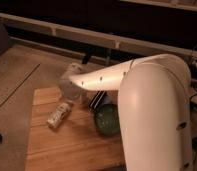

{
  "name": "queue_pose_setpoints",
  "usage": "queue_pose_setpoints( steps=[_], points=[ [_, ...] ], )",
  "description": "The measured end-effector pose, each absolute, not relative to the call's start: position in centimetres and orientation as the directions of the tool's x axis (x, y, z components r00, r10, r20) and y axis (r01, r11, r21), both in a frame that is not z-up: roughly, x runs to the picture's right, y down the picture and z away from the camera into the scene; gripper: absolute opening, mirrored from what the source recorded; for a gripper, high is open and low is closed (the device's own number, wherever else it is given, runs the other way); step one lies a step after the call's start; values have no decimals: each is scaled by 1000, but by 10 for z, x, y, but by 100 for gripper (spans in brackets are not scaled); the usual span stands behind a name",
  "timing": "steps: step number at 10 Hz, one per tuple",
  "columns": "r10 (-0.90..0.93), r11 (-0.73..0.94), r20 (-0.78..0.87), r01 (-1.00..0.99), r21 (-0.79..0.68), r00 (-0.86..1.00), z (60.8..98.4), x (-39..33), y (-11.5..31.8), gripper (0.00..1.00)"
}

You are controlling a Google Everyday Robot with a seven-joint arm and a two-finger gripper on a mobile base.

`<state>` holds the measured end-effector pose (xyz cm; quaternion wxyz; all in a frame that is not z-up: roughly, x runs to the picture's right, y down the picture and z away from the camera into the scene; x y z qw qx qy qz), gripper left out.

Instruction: Stand the bottle upright

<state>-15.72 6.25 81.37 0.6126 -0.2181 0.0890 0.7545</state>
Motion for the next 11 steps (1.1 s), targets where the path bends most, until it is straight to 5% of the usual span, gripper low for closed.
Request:
queue_pose_setpoints(
  steps=[6,11],
  points=[
    [899,-253,-404,-955,-158,-171,858,-176,27,65],
    [868,-283,-461,-946,-156,-184,875,-195,48,65]
  ],
)
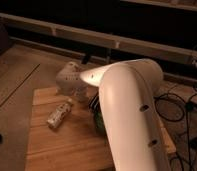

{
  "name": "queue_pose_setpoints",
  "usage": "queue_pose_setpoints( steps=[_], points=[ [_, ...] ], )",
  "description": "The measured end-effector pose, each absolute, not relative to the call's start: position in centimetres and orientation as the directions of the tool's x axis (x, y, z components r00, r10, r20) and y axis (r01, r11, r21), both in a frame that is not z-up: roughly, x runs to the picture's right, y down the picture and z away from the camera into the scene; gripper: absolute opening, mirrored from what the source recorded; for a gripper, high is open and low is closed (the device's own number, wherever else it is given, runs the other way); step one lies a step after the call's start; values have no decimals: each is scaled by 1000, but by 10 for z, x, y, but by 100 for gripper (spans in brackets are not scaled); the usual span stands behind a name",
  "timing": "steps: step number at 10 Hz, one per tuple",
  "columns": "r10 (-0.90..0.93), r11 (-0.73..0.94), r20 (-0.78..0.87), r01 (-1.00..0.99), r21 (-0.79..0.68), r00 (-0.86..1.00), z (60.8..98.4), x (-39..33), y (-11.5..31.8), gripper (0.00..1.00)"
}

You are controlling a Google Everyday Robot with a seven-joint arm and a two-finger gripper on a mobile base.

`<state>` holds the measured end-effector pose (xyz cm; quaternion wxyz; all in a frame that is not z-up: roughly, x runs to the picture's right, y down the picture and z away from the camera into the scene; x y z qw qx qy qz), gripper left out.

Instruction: Stand the bottle upright

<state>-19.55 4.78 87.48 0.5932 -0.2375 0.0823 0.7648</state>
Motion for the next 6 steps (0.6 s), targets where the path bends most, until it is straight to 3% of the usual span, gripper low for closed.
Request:
queue_pose_setpoints(
  steps=[6],
  points=[
    [798,-353,-549,-931,-93,-248,906,-189,88,65]
  ],
)
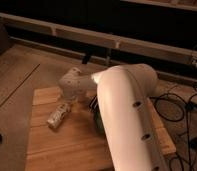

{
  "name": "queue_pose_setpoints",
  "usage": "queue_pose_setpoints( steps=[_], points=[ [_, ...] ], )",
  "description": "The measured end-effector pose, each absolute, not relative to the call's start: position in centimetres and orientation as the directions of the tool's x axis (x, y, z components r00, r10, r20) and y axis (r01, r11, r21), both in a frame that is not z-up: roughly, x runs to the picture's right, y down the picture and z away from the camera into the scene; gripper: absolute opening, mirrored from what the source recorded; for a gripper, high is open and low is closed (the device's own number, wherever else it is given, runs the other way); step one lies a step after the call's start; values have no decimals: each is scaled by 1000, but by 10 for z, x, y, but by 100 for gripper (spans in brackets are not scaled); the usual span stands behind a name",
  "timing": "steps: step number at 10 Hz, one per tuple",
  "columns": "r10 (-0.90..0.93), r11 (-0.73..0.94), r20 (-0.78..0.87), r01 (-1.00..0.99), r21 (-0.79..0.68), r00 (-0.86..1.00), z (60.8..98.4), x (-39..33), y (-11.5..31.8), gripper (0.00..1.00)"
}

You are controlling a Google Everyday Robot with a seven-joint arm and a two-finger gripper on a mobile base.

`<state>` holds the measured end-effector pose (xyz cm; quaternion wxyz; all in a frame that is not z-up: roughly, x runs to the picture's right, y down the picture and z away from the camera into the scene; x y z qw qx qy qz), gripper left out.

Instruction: Stand the bottle upright

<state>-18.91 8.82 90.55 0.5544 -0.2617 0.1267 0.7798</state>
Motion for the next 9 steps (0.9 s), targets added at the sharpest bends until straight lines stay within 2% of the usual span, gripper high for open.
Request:
queue_pose_setpoints(
  steps=[3,4,6,9],
  points=[
    [787,-367,-560,-926,-88,-258,917,-191,92,65],
    [789,-364,-560,-927,-94,-253,920,-193,92,61],
    [798,-358,-553,-927,-113,-241,924,-197,89,43],
    [800,-373,-548,-918,-132,-246,928,-196,89,10]
  ],
)
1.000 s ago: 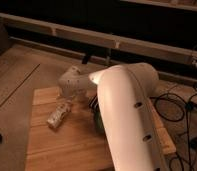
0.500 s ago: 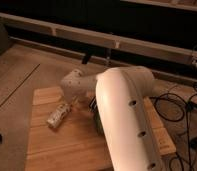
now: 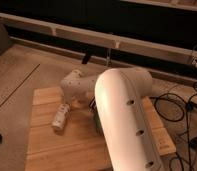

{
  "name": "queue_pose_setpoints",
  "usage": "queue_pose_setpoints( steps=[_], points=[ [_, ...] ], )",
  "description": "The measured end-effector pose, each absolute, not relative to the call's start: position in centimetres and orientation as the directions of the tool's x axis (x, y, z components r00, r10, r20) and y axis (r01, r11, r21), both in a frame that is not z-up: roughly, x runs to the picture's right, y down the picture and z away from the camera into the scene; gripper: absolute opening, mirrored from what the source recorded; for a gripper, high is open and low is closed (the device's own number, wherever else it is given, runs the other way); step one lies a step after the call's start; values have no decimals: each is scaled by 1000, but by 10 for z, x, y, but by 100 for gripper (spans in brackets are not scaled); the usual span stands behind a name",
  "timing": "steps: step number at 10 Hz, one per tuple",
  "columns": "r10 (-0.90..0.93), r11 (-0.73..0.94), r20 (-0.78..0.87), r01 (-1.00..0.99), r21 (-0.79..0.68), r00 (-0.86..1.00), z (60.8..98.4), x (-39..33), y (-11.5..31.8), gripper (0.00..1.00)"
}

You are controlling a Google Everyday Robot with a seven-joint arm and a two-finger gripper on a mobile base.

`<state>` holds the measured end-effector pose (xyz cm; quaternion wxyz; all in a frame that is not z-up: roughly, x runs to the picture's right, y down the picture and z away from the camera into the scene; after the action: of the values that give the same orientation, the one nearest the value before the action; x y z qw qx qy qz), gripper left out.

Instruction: Stand the bottle upright

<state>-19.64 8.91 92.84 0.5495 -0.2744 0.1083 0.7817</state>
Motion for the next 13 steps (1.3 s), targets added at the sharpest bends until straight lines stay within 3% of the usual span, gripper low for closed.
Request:
queue_pose_setpoints(
  steps=[2,8,13],
  points=[
    [798,-392,-544,-909,-140,-260,926,-193,87,2],
    [857,-371,-451,-906,-206,-248,878,-175,40,2],
    [922,-220,-366,-947,-234,-124,842,-167,13,2]
  ],
)
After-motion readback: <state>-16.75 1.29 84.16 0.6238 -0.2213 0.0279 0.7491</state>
